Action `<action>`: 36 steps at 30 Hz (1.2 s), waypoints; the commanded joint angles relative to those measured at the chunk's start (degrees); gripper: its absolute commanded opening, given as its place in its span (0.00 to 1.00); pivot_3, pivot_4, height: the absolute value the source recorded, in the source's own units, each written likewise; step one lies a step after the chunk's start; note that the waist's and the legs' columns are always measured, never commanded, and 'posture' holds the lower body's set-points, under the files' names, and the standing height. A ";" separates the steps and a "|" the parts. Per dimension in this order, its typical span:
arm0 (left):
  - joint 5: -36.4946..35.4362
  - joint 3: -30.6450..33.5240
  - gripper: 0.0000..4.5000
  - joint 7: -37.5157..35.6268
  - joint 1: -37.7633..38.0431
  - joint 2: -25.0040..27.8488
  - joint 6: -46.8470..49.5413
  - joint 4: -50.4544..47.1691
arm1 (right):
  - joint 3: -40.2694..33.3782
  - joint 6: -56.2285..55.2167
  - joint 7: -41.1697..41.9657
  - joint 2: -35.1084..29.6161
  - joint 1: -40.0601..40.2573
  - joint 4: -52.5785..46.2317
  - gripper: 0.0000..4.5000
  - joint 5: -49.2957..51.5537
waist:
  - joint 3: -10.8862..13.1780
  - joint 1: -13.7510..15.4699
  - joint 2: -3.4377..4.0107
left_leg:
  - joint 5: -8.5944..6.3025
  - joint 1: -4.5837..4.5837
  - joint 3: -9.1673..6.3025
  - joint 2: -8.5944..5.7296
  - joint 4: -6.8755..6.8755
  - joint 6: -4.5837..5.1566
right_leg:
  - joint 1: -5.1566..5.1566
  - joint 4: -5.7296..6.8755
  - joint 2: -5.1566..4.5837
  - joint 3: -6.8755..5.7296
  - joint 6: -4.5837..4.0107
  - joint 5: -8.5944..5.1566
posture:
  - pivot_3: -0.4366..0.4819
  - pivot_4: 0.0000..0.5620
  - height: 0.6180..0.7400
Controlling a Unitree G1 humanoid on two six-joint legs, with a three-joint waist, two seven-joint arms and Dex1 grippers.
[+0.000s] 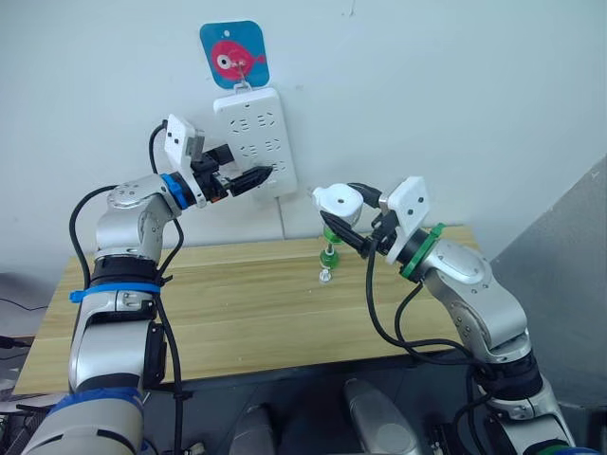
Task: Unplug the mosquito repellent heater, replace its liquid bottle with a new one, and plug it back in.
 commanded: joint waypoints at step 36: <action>-0.39 1.90 0.30 -1.21 1.97 2.59 5.02 -5.47 | 2.75 0.09 -7.12 13.26 -18.76 19.68 0.67 -9.99 | 0.00 -0.08 0.00 | 0.09 0.08 -0.11 0.00 0.08 0.02 | -0.04 0.38 0.01 -0.07 -0.01 0.00 | 0.22 0.29 1.00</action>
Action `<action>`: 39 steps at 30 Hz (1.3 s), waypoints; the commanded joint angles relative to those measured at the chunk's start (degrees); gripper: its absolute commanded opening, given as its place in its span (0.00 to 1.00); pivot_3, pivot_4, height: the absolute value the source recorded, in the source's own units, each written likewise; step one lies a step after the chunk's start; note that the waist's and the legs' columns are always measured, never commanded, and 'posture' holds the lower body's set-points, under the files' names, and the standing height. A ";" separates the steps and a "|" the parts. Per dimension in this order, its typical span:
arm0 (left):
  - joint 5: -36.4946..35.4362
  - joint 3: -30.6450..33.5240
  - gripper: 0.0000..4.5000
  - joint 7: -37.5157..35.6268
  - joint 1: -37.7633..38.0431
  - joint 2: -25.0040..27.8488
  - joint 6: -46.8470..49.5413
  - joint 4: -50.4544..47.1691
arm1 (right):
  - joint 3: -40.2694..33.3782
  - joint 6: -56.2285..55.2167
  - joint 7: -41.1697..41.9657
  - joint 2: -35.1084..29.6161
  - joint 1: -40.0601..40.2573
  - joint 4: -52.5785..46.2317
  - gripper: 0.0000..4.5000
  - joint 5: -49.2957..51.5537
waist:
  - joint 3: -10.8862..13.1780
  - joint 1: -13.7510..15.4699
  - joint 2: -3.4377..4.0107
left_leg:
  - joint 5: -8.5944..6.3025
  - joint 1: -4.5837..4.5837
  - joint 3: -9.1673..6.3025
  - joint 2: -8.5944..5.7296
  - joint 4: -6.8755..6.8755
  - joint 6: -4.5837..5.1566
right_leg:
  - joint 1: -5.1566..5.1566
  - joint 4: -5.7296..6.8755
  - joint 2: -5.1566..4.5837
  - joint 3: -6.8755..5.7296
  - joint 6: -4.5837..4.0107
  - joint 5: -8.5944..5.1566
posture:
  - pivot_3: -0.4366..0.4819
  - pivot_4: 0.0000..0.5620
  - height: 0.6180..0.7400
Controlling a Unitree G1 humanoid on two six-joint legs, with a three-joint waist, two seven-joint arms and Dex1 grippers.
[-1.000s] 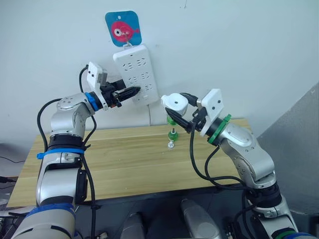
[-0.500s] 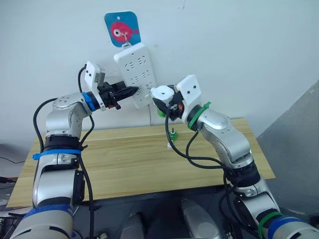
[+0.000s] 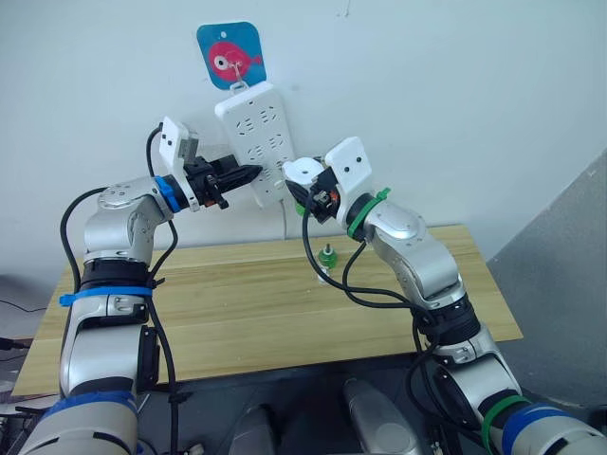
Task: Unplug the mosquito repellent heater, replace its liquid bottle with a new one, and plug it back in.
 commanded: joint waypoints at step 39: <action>-1.71 1.58 0.29 0.96 1.32 -1.33 4.90 -5.89 | -1.54 -7.99 -2.12 6.65 -7.39 15.28 0.67 -3.00 | 0.00 -1.02 0.00 | 0.07 0.08 0.01 0.01 0.04 0.07 | 0.03 0.08 0.02 0.02 -0.03 0.02 | 0.23 0.29 1.00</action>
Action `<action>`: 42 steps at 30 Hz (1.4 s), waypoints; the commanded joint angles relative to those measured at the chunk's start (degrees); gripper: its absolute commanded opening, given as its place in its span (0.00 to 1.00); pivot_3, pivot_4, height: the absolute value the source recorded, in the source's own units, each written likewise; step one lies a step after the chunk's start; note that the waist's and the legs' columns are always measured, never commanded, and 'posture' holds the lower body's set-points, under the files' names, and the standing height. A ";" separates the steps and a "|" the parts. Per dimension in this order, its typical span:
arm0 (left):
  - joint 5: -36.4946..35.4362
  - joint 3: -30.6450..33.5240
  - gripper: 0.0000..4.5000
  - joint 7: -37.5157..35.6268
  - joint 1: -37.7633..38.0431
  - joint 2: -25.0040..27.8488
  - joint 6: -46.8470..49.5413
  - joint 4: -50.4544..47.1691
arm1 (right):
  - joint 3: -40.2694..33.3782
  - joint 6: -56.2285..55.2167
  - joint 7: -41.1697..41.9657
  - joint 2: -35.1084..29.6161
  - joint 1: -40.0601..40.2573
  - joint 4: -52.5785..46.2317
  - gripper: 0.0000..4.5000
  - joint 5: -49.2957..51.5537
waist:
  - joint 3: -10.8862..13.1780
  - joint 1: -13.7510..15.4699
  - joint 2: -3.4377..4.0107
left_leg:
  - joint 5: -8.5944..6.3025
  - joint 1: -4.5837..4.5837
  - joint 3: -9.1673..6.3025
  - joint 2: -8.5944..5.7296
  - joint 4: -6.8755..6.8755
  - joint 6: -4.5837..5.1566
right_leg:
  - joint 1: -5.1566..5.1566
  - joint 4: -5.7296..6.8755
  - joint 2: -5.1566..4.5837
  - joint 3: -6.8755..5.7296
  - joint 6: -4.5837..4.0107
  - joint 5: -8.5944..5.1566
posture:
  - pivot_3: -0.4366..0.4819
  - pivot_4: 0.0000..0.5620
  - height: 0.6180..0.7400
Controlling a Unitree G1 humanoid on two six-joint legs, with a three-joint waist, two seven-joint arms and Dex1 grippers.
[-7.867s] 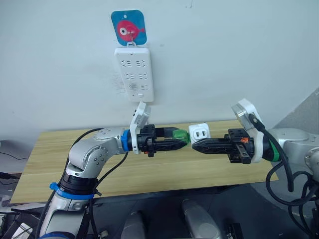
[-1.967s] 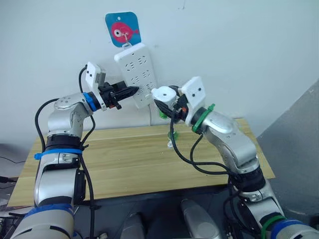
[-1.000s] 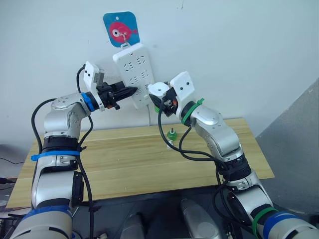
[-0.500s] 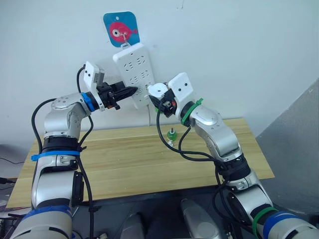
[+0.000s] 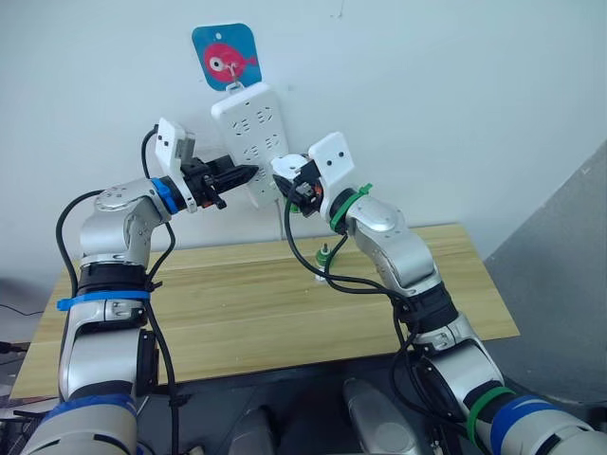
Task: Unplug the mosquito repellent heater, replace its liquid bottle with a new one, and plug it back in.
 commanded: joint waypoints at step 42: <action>0.78 0.43 0.29 -0.09 -0.61 -0.09 -2.93 0.50 | -3.03 10.64 -0.96 1.29 4.17 -12.31 1.00 3.72 | 0.00 0.34 0.00 | 0.15 -0.09 -0.12 -0.03 -0.31 0.23 | -0.08 -0.14 -0.02 -0.13 -0.11 0.13 | 0.23 0.29 1.00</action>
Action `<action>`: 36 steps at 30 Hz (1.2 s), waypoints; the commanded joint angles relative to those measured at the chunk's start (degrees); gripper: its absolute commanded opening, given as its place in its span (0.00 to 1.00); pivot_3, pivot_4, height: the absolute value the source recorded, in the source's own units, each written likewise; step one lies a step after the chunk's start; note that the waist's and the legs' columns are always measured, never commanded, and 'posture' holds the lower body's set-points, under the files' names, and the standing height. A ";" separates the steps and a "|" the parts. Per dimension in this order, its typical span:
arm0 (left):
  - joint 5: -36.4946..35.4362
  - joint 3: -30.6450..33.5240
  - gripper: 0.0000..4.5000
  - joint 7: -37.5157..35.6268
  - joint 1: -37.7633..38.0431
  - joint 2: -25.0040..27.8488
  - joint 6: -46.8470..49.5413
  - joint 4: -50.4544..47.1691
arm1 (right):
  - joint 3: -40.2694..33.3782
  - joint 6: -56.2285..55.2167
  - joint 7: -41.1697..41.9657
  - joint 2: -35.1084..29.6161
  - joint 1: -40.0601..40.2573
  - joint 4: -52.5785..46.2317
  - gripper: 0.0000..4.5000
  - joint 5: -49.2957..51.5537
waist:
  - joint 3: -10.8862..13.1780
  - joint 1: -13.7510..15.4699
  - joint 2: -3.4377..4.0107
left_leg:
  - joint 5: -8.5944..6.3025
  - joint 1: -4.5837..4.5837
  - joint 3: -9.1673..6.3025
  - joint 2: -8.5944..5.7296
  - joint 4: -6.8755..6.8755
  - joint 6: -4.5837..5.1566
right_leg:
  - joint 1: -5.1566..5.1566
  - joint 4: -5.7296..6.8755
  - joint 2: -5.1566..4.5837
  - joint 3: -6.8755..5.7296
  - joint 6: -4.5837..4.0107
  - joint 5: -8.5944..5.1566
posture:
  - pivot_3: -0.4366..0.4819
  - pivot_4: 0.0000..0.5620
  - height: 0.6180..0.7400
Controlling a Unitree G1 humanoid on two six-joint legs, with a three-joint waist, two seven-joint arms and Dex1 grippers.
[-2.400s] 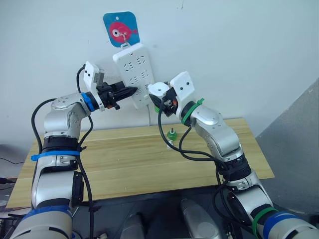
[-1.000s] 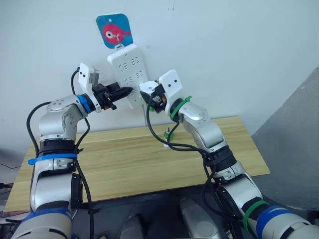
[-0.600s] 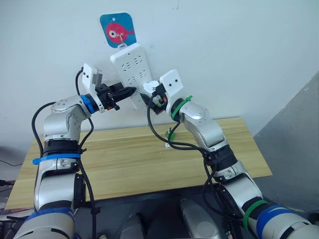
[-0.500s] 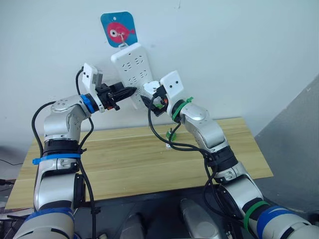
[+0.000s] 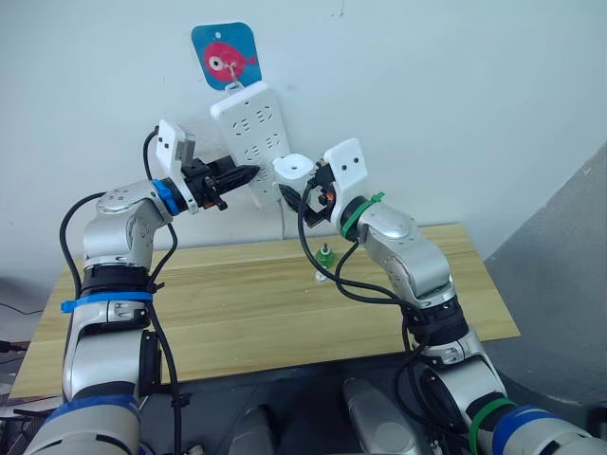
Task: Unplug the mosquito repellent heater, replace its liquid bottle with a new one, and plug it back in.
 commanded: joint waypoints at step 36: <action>1.00 1.29 0.29 2.10 0.45 2.70 -1.03 0.67 | 2.43 0.28 8.77 -6.24 1.85 -6.22 1.00 3.32 | 0.01 -0.44 0.01 | -0.01 -0.01 0.03 0.01 -0.13 0.00 | -0.01 -0.13 0.00 0.02 -0.01 0.01 | 0.25 0.31 1.00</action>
